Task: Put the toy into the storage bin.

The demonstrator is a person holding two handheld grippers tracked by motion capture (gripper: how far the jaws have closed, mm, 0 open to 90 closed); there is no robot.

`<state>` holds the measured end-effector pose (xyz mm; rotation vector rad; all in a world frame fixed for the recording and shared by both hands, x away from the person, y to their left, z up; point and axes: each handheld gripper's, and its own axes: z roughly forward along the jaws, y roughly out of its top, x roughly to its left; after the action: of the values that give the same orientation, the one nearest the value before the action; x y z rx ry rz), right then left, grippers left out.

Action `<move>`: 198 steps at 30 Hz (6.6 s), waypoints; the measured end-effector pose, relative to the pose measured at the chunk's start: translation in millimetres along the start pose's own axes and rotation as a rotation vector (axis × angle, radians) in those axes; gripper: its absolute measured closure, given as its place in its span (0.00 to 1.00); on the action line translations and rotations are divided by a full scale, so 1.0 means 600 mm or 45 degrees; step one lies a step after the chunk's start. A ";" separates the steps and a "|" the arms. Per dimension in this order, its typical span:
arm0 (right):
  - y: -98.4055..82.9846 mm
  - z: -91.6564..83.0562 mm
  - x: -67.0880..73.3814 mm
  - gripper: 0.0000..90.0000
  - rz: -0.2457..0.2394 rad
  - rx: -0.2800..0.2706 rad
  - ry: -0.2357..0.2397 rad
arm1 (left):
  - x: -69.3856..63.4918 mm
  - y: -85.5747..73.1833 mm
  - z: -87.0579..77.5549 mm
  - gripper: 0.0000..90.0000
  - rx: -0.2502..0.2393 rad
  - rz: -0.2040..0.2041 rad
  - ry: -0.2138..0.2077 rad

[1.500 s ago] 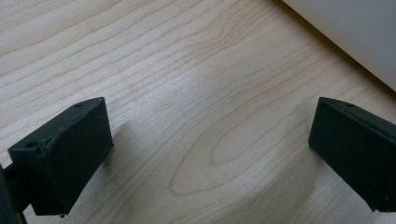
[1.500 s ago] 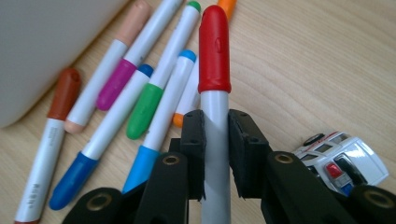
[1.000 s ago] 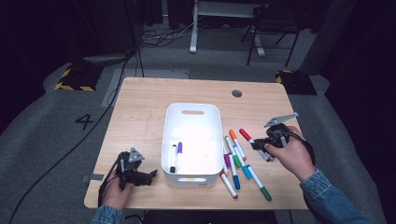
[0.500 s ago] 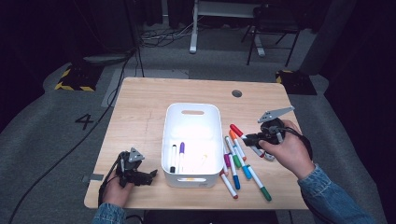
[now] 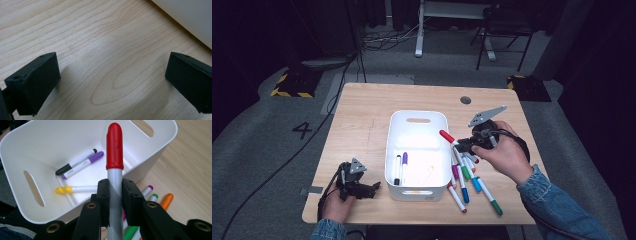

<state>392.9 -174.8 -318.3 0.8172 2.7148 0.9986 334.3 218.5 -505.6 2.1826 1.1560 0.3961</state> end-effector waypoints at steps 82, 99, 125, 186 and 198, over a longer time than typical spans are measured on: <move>0.026 0.096 0.084 0.59 -0.219 0.012 0.056 | 0.000 0.000 0.000 0.00 -0.003 -0.003 0.000; -0.047 -0.008 0.023 0.63 -0.060 -0.043 -0.043 | 0.000 0.000 0.000 0.00 -0.004 -0.003 0.001; -0.214 0.018 -0.025 0.68 0.163 0.174 -0.086 | 0.000 0.000 0.000 0.00 -0.004 -0.002 0.002; -0.221 -0.002 -0.042 0.85 0.257 0.144 -0.131 | 0.000 0.000 0.000 0.00 -0.003 -0.004 0.000; -0.144 -0.029 -0.030 0.85 0.162 0.039 -0.093 | -0.002 -0.002 -0.002 0.00 0.000 -0.014 0.012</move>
<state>364.5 -248.8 -360.8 1.0224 2.6509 0.9331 332.2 218.8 -505.4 2.1756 1.1725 0.4025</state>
